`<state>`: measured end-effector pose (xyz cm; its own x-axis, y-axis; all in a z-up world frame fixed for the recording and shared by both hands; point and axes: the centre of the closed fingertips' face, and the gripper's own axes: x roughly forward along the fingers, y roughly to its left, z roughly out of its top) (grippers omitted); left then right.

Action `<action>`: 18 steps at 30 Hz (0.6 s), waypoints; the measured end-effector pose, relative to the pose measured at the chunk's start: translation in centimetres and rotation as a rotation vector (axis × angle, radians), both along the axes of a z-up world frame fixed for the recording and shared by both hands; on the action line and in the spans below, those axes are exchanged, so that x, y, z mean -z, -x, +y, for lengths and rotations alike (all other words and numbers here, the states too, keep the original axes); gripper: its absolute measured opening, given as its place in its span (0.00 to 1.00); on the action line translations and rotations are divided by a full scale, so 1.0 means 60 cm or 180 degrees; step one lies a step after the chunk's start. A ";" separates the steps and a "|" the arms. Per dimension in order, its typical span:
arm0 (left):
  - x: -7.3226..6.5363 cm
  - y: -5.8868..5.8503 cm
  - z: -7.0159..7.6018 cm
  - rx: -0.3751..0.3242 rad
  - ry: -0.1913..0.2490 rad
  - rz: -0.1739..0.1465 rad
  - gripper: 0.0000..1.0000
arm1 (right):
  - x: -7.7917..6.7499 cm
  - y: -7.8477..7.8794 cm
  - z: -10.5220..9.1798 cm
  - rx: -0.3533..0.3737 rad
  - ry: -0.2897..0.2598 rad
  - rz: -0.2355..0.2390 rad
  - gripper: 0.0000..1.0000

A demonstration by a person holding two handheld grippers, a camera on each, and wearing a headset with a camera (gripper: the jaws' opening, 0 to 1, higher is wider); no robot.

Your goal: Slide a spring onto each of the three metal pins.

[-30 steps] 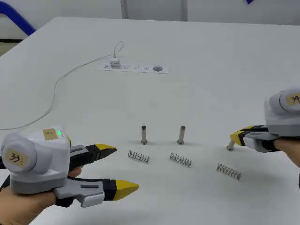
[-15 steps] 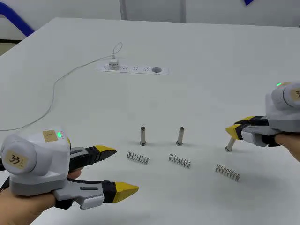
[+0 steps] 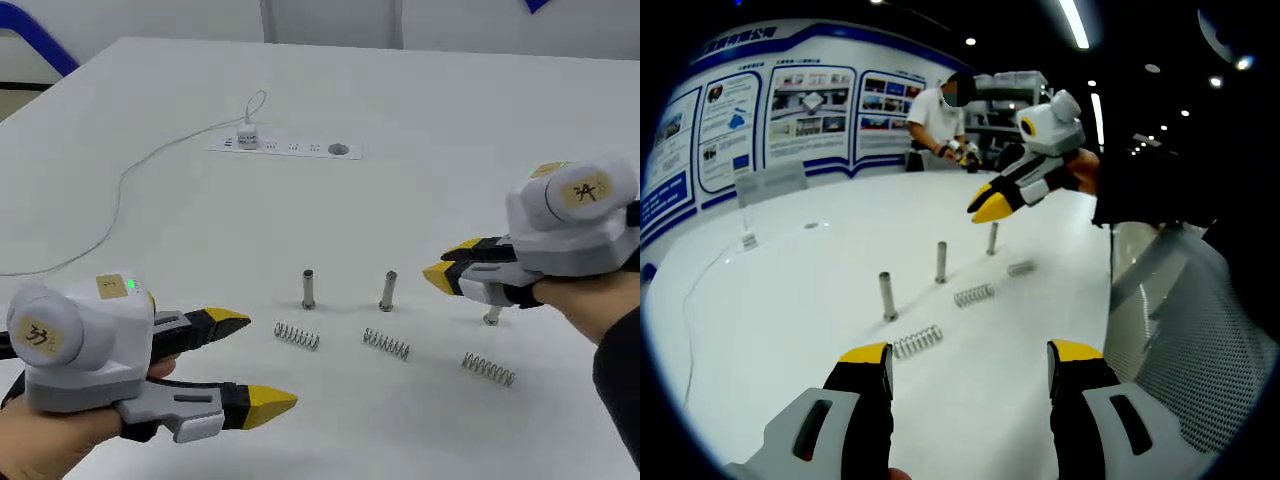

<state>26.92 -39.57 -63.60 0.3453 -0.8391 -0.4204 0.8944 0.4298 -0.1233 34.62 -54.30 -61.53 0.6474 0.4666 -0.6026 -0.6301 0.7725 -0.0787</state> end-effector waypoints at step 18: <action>0.004 -0.001 0.002 -0.0003 -0.0024 0.0013 0.64 | 0.062 0.031 0.136 -0.0775 0.0151 0.0198 0.18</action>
